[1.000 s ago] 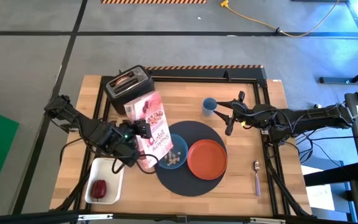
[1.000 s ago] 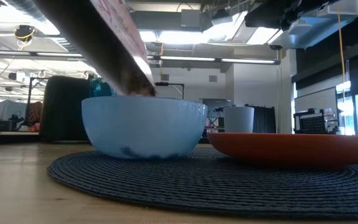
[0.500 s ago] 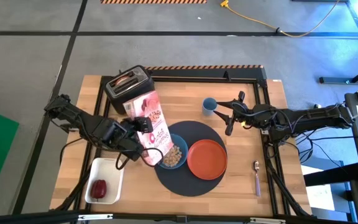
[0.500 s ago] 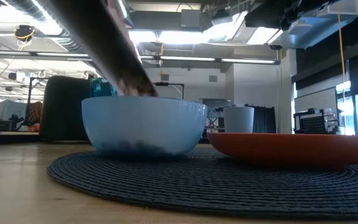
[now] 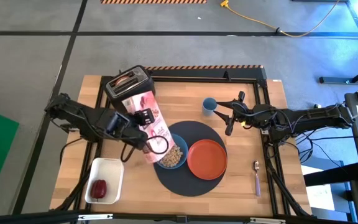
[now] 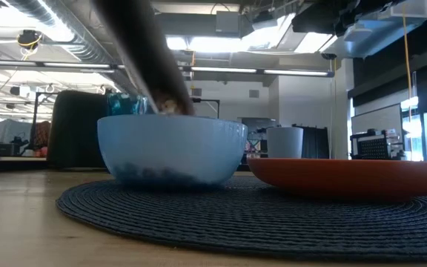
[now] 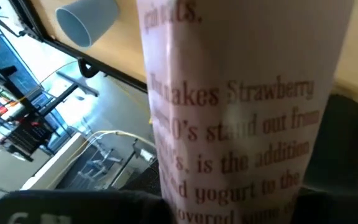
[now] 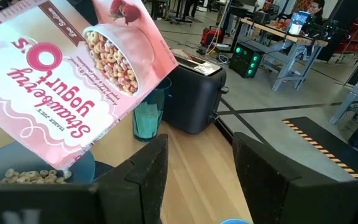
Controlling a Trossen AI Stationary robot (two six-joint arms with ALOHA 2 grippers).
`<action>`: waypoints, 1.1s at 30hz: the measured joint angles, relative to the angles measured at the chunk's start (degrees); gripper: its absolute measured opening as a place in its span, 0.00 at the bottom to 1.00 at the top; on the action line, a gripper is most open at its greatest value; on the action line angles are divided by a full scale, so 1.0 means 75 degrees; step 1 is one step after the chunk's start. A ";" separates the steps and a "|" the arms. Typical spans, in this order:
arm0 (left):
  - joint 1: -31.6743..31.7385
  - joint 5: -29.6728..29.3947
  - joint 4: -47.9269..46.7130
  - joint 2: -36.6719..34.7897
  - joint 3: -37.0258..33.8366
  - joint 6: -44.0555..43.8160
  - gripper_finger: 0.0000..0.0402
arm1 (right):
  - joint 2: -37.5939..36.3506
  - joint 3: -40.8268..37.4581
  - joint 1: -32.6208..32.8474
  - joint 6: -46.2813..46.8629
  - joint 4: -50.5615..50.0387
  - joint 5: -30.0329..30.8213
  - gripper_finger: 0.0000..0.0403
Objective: Arrange a breakfast setting
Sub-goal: Pour the cereal from the cereal box into the bowl
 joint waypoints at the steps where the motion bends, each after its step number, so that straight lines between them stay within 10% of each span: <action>1: 0.0025 0.0091 -0.0002 0.0000 0.0114 -0.0028 0.23 | -0.0001 0.0000 0.0000 0.0000 -0.0002 0.0000 0.43; 33: 0.0776 0.1093 -0.0253 -0.0693 0.0740 -0.1172 0.23 | -0.0001 0.0000 0.0000 0.0004 -0.0022 -0.0199 0.43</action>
